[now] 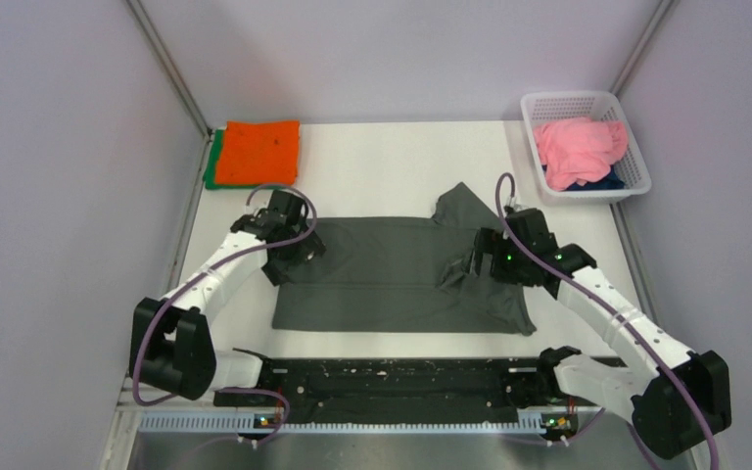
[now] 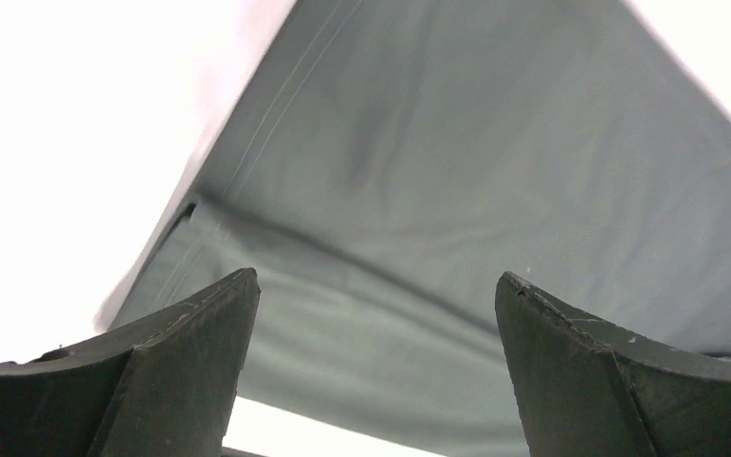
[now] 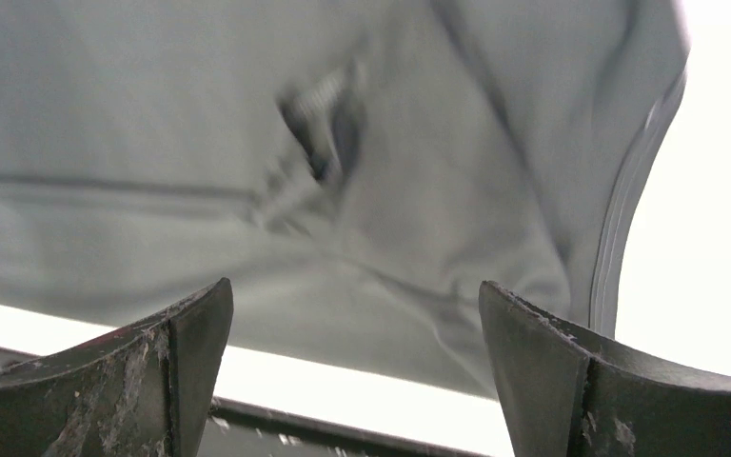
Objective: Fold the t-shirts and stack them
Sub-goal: Fold the flattened tshirt in 1/3 of the way, then grab the side of the flattened tshirt furthest away from the robot with both arms
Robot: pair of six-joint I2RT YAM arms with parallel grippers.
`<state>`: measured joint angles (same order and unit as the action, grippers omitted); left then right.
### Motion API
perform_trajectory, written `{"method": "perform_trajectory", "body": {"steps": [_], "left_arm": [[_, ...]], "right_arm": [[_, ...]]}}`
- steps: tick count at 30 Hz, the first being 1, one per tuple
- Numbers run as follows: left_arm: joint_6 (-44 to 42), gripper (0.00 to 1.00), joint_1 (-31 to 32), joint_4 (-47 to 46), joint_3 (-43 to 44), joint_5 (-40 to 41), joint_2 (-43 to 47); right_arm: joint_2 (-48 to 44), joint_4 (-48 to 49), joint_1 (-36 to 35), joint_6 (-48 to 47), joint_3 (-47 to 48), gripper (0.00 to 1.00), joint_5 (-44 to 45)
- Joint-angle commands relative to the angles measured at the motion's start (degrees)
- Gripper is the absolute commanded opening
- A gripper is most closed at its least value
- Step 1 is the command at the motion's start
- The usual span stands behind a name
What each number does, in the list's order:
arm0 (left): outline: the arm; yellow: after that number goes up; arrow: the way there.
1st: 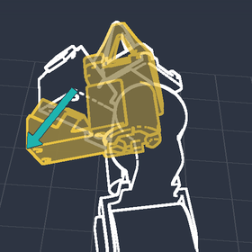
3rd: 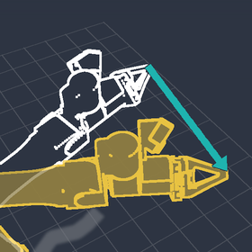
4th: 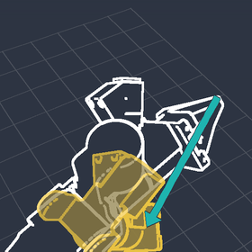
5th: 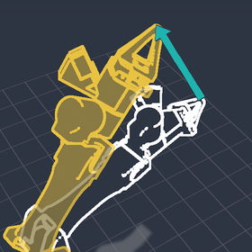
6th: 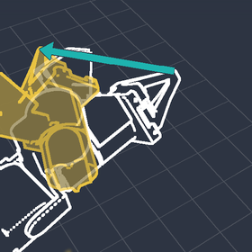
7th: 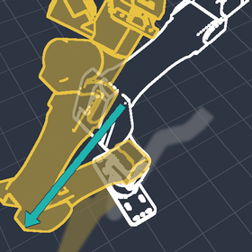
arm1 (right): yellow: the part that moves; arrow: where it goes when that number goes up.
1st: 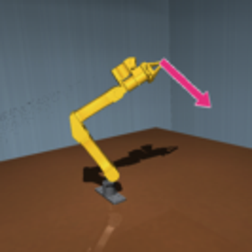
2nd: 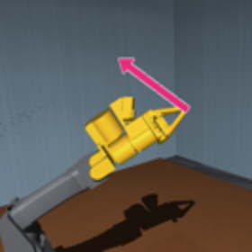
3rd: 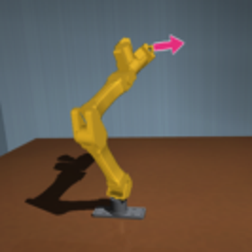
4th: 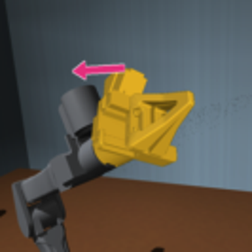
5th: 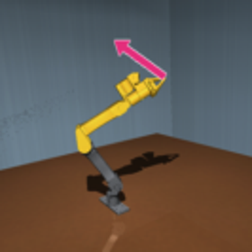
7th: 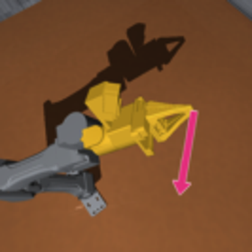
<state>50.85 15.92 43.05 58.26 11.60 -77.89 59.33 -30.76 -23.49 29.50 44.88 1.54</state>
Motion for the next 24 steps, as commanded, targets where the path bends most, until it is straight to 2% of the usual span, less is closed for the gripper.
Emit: {"method": "perform_trajectory", "body": {"steps": [1, 7, 13, 18, 24], "left_arm": [[-6.16, 0.98, -4.20, -4.07, 8.08, 4.95, -8.82], [-8.44, 0.85, -5.98, -1.36, 23.93, 9.82, -24.65], [-7.36, 0.74, -6.96, 1.80, 33.21, 12.02, -36.46], [-5.70, 0.60, -7.31, 3.74, 35.89, 11.11, -42.04], [-3.38, 0.47, -7.29, 4.83, 36.36, 6.73, -44.37]], "right_arm": [[6.72, 16.46, 1.84, -2.05, 4.02, 0.99, 4.19], [25.01, 13.19, 4.34, -6.81, 18.89, 0.98, 4.87], [39.86, 12.78, 5.07, -8.01, 31.33, 0.97, 8.12], [50.19, 11.87, 5.08, -8.02, 40.82, 0.90, 10.32], [61.07, 11.93, 5.03, -7.46, 48.54, 0.88, 13.71]]}}
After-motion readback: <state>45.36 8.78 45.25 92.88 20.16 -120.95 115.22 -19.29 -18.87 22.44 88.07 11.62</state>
